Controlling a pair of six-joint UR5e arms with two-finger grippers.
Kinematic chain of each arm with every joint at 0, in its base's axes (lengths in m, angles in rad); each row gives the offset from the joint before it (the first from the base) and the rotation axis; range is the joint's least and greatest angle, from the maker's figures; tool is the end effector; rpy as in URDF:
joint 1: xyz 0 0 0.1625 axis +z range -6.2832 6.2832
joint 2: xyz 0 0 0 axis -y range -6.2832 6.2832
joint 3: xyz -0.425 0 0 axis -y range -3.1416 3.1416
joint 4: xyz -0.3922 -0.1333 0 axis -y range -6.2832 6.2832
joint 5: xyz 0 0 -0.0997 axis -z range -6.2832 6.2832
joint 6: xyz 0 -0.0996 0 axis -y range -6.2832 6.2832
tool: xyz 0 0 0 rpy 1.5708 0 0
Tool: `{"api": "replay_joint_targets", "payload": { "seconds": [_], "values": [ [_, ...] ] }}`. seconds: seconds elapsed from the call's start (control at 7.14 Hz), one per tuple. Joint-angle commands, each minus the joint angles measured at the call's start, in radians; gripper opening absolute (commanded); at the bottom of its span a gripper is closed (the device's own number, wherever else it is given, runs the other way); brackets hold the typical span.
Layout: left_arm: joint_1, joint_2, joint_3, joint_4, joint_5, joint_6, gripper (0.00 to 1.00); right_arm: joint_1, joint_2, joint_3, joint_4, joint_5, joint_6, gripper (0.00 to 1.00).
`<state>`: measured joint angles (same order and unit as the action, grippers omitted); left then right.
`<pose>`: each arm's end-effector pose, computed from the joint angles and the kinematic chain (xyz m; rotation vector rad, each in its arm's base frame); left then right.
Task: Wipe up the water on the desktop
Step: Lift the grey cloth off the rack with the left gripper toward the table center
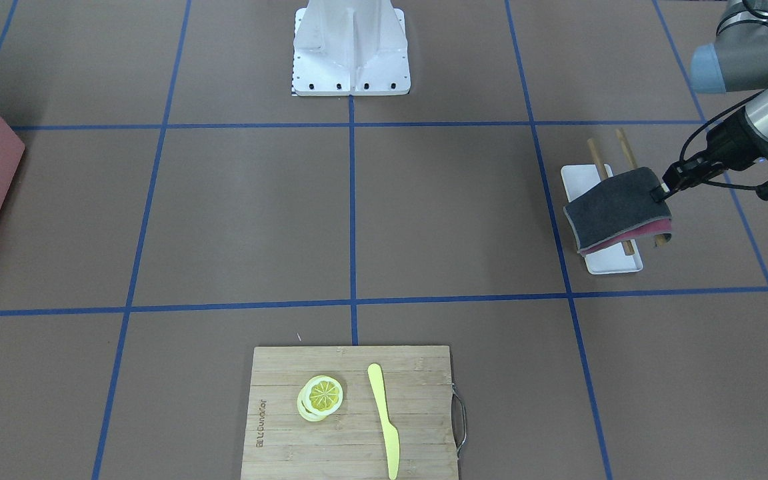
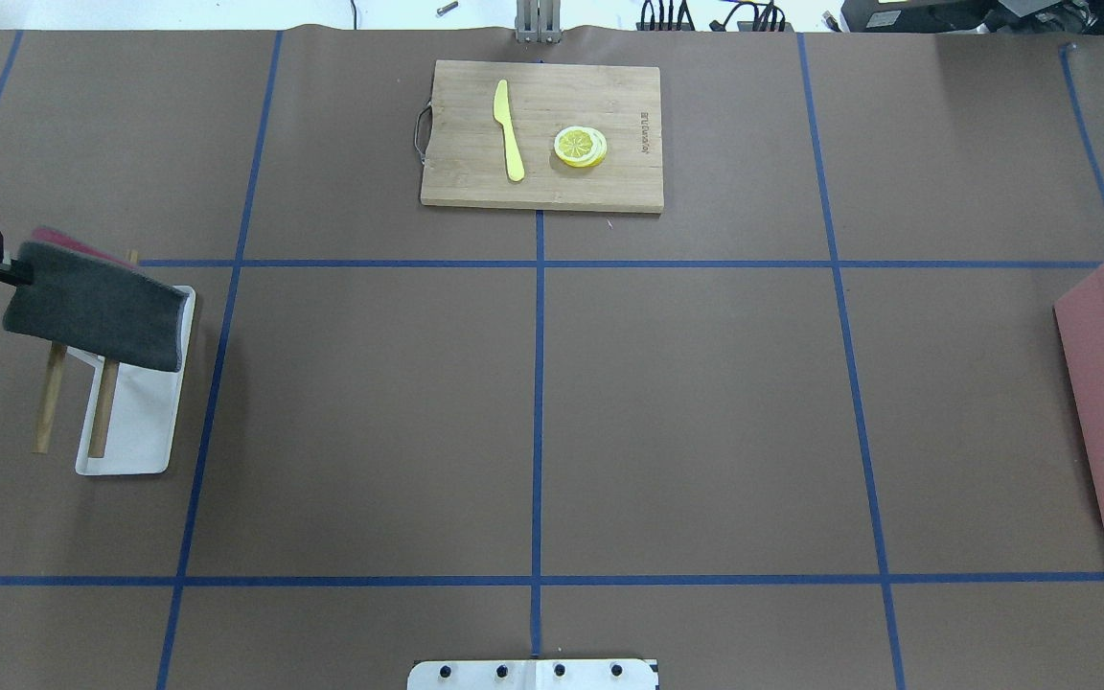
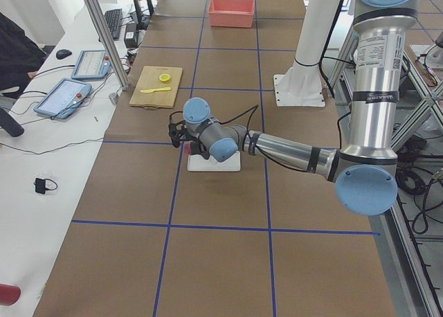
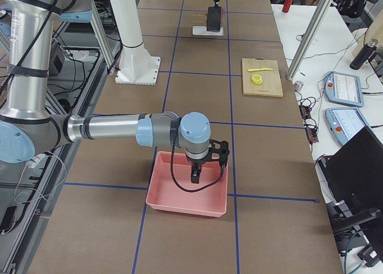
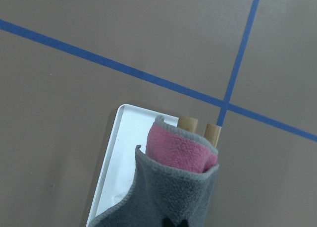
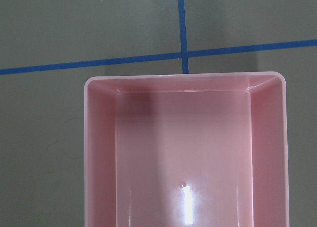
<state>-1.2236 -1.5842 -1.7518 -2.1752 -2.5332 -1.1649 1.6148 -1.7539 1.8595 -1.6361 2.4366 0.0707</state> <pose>0.1219 -0.4885 0.4800 -0.0889 1.1638 -0.3396 0.0756 -0.4119 0.5995 0.0262 -0.8664 0.0900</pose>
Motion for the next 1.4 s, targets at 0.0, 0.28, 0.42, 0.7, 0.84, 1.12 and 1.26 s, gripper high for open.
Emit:
{"api": "replay_joint_targets", "payload": {
  "seconds": [0.0, 0.28, 0.42, 0.7, 0.84, 1.12, 1.26],
  "values": [
    [-0.14, -0.003, -0.009, 0.002, -0.158, -0.004, 0.0, -0.001, 0.014, 0.027, 0.002, -0.005, 0.0, 1.0],
    [-0.171, -0.023, -0.032, 0.008, -0.202, -0.145, 0.0, -0.004, 0.034, 0.026, 0.018, 0.03, -0.008, 1.0],
    [-0.169, -0.101, -0.029, 0.008, -0.202, -0.292, 0.0, -0.03, 0.04, 0.03, 0.033, 0.071, -0.008, 1.0],
    [-0.16, -0.192, -0.029, 0.008, -0.194, -0.459, 0.0, -0.076, 0.053, 0.026, 0.111, 0.075, 0.003, 1.0],
    [-0.148, -0.236, -0.023, 0.009, -0.185, -0.511, 0.0, -0.087, 0.109, 0.027, 0.105, 0.075, 0.001, 1.0],
    [-0.049, -0.342, -0.026, 0.098, -0.042, -0.641, 0.0, -0.172, 0.193, 0.068, 0.113, 0.078, 0.003, 1.0],
    [0.032, -0.403, -0.028, 0.16, 0.04, -0.724, 0.0, -0.225, 0.229, 0.107, 0.122, 0.075, 0.003, 1.0]
  ]
}}
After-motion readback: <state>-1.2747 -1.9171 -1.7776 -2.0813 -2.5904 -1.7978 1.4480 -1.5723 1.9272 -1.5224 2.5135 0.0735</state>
